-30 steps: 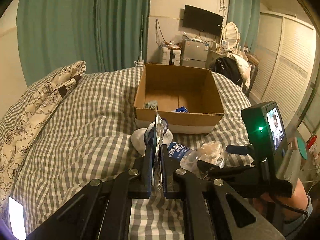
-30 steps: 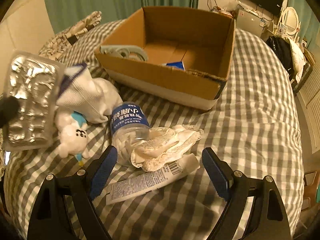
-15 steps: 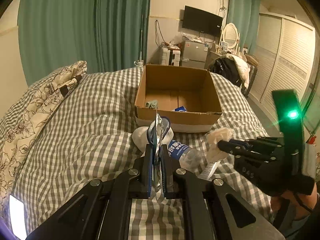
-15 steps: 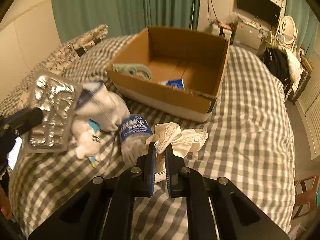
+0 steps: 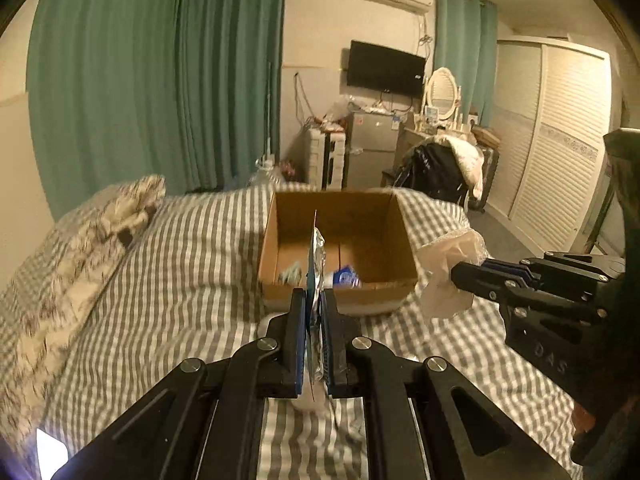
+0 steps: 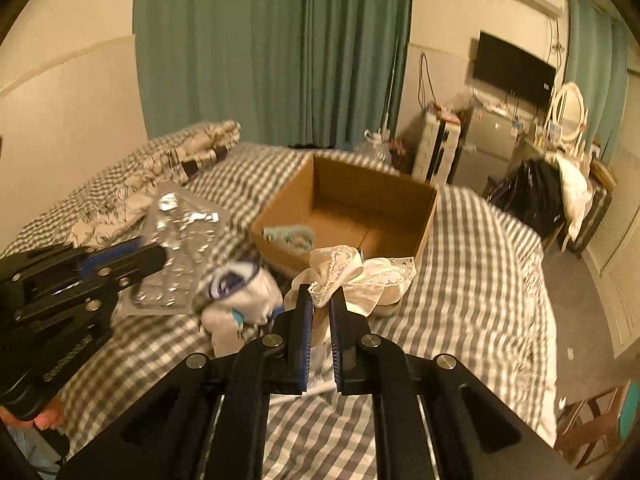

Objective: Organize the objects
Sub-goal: 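Carry the blister pack and lace cloth into the box and open both tools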

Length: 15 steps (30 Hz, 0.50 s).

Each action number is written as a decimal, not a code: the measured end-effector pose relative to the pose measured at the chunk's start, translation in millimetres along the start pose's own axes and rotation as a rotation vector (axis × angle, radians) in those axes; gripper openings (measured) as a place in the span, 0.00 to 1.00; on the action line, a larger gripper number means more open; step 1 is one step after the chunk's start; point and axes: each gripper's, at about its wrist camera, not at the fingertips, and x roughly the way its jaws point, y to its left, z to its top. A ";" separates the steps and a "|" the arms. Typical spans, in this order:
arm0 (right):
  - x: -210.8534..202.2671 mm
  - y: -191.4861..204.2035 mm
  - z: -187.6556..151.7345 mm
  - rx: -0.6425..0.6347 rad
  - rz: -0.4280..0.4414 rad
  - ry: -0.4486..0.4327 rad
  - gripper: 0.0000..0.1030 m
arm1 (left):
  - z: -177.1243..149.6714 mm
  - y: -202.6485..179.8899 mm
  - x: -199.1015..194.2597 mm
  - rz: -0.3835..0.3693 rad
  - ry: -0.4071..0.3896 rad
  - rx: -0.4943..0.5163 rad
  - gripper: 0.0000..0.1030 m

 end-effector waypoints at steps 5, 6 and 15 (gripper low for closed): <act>-12.9 -3.6 28.6 -0.027 -0.030 -0.050 0.08 | 34.2 -3.8 6.8 -0.002 -0.034 0.038 0.07; -14.2 -5.4 33.9 -0.031 -0.036 -0.059 0.08 | 41.6 -3.6 9.9 -0.010 -0.038 0.041 0.07; 6.1 -31.2 86.9 -0.029 -0.060 -0.113 0.08 | 91.6 -6.1 65.9 -0.008 -0.020 0.077 0.07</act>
